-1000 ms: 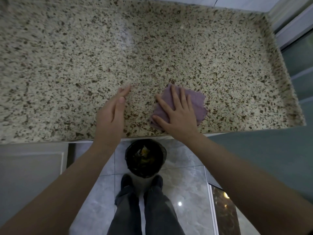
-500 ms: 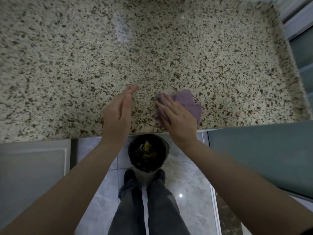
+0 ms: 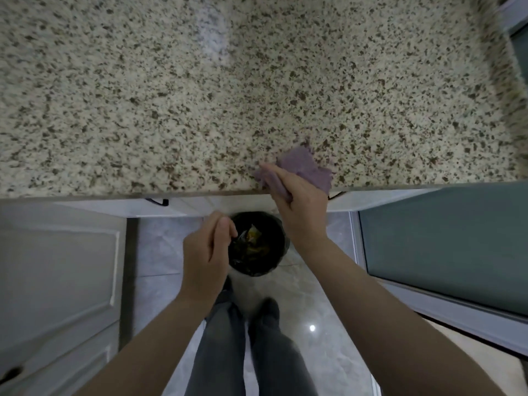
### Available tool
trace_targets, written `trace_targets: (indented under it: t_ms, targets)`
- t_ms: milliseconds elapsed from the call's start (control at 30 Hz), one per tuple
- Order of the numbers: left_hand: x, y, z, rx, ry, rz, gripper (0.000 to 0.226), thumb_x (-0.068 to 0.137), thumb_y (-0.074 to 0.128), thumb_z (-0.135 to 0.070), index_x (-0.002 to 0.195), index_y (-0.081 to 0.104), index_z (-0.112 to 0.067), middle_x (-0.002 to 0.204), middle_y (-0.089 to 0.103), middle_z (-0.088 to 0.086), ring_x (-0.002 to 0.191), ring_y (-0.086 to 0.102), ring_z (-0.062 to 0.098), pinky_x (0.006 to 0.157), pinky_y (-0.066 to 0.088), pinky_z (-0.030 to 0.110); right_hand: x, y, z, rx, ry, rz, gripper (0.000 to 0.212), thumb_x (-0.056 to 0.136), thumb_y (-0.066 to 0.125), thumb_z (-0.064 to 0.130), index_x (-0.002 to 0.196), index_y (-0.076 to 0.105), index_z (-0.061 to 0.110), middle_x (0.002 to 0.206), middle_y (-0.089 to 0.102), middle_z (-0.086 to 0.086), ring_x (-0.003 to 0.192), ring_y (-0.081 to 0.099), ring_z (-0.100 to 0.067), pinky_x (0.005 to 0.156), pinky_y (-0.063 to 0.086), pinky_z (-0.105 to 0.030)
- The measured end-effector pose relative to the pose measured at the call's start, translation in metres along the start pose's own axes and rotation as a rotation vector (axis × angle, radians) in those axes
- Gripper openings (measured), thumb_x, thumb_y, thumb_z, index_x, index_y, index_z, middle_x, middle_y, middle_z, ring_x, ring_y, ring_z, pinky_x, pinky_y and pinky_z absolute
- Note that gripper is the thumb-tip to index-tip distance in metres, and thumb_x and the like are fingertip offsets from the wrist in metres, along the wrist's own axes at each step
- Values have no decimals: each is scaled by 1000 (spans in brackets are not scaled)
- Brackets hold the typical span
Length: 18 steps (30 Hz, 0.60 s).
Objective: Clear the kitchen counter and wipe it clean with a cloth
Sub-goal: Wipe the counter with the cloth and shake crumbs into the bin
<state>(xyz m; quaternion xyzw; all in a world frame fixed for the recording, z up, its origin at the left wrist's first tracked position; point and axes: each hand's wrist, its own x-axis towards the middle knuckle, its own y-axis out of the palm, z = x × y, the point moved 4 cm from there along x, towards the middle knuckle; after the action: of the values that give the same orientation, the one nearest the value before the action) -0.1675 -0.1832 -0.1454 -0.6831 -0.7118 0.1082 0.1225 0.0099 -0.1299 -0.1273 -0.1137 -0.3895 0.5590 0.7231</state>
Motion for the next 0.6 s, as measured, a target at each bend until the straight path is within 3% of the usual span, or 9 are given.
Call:
trace_targets:
  t_ms: [100, 200, 300, 400, 467, 533, 600]
  targets:
    - [-32, 8, 26, 23, -72, 45, 37, 103, 34, -37, 75, 54, -24, 54, 41, -1, 44, 36, 11, 44, 29, 29, -27, -5, -7, 198, 124, -28, 24, 102, 54, 24, 115, 72, 15, 93, 70, 17, 85, 62, 12, 73, 51, -13]
    - [-53, 22, 56, -32, -133, 121, 36, 103, 36, -35, 78, 58, -21, 52, 43, 4, 43, 39, 17, 41, 32, 33, -64, 2, -28, 466, 367, -65, 25, 103, 53, 27, 120, 70, 19, 101, 75, 6, 95, 71, -8, 83, 57, -27]
    - [-70, 38, 101, -85, -238, 179, 33, 101, 39, -40, 82, 60, -23, 56, 51, 6, 46, 47, 18, 44, 40, 35, -108, 23, -58, 558, 516, -106, 22, 102, 53, 27, 116, 71, 29, 108, 74, 6, 101, 70, -12, 85, 55, -23]
    - [-79, 59, 153, -142, -418, 234, 19, 99, 48, -35, 87, 63, -32, 71, 65, 3, 55, 61, 19, 48, 48, 29, -150, 58, -101, 537, 831, -148, 22, 101, 53, 33, 105, 73, 39, 100, 75, 10, 95, 70, -6, 77, 56, -23]
    - [-79, 78, 197, -169, -573, 248, 22, 98, 53, -25, 87, 63, -39, 85, 71, -2, 68, 68, 15, 57, 53, 26, -178, 95, -133, 657, 1159, -159, 26, 101, 50, 42, 110, 72, 34, 109, 75, 5, 100, 71, -9, 84, 57, -28]
    - [-82, 97, 241, -289, -823, 218, 19, 98, 54, -20, 93, 65, -35, 103, 71, 2, 85, 69, 14, 71, 54, 27, -201, 138, -159, 973, 1391, -151, 40, 102, 43, 50, 122, 68, 26, 125, 69, 0, 112, 67, -12, 98, 52, -31]
    - [-84, 114, 275, -423, -993, 155, 13, 97, 55, -22, 103, 63, -30, 115, 67, 1, 99, 65, 14, 80, 53, 28, -215, 174, -179, 1289, 1486, -186, 51, 103, 37, 53, 135, 59, 20, 137, 62, -2, 127, 57, -18, 111, 41, -36]
